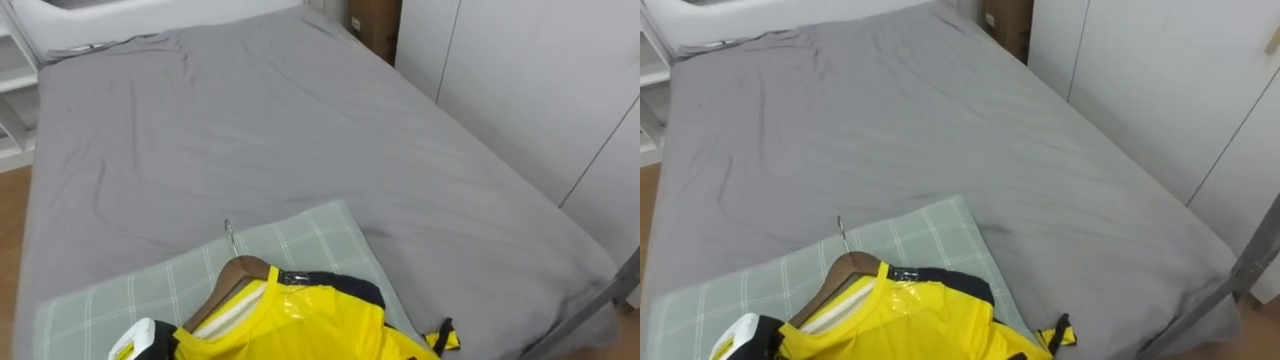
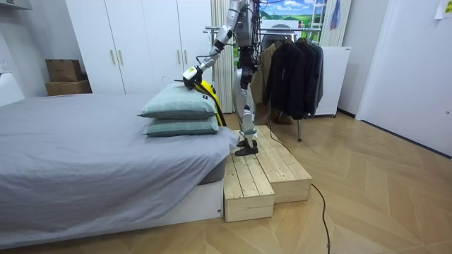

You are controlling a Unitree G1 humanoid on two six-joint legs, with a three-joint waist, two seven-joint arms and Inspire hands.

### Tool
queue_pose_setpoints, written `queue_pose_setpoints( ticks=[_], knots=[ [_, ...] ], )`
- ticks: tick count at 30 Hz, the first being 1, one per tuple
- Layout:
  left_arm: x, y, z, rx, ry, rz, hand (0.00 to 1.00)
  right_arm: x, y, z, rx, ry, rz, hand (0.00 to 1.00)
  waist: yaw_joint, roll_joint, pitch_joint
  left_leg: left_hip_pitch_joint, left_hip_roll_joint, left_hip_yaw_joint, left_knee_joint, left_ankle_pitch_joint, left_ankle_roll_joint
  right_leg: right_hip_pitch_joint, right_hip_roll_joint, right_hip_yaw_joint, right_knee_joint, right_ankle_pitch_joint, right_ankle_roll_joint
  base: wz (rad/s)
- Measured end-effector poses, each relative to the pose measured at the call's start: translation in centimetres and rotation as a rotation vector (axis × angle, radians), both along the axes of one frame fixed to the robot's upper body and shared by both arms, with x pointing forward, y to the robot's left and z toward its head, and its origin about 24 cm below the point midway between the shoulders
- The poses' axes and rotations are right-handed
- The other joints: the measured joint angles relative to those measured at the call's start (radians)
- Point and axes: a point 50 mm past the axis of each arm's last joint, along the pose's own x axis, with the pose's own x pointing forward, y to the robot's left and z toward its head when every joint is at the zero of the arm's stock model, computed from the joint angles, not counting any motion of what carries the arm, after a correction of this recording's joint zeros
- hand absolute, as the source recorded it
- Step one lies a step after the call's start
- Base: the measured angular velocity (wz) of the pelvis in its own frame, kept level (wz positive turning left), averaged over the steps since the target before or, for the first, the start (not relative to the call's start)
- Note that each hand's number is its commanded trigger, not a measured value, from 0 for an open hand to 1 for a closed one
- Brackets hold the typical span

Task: Hang clothes

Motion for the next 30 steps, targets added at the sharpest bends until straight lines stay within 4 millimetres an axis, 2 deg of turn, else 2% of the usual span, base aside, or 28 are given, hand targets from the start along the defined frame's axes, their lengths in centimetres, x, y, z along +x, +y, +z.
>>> queue_pose_setpoints(
  ticks=[8,11,19,27,30],
  knots=[
    [0.4,-0.8,0.4,-0.046,-0.061,-0.008,1.0,0.0,-0.2,0.1,-0.003,-0.012,-0.027,0.0,0.009,0.001,-0.0004,0.021,-0.006,-0.027,-0.001,0.0,0.0,0.036,-0.004,-0.02,-0.018,0.001,0.001,0.1],
    [1.0,-1.2,1.1,-0.06,-0.116,-0.022,1.0,-0.1,-0.2,0.1,-0.007,-0.013,-0.026,0.0,0.03,0.0,-0.0003,0.023,-0.006,-0.033,-0.003,0.0,0.0,0.04,-0.005,-0.026,-0.019,0.001,0.001,0.07],
    [3.0,-1.8,3.5,-0.087,-0.26,-0.053,1.0,0.1,-0.4,0.1,-0.035,-0.015,-0.035,0.0,0.036,-0.008,0.0004,0.028,-0.009,-0.051,0.001,0.0,0.0,0.053,-0.008,-0.054,-0.02,0.0,0.001,0.07],
    [3.6,-1.9,4.4,-0.096,-0.311,-0.062,1.0,-0.1,-0.4,0.1,-0.037,-0.005,-0.039,0.0,0.037,-0.019,-0.001,0.019,-0.017,-0.078,0.01,0.001,0.0,0.066,-0.014,-0.074,-0.038,-0.004,0.006,0.09],
    [4.0,-2.3,5.5,-0.087,-0.376,-0.093,1.0,-0.3,-0.5,0.1,-0.041,-0.004,-0.052,0.0,0.044,-0.02,-0.0021,0.013,-0.019,-0.089,0.019,0.002,0.002,0.069,-0.016,-0.084,-0.042,-0.004,0.007,0.09]
  ],
)
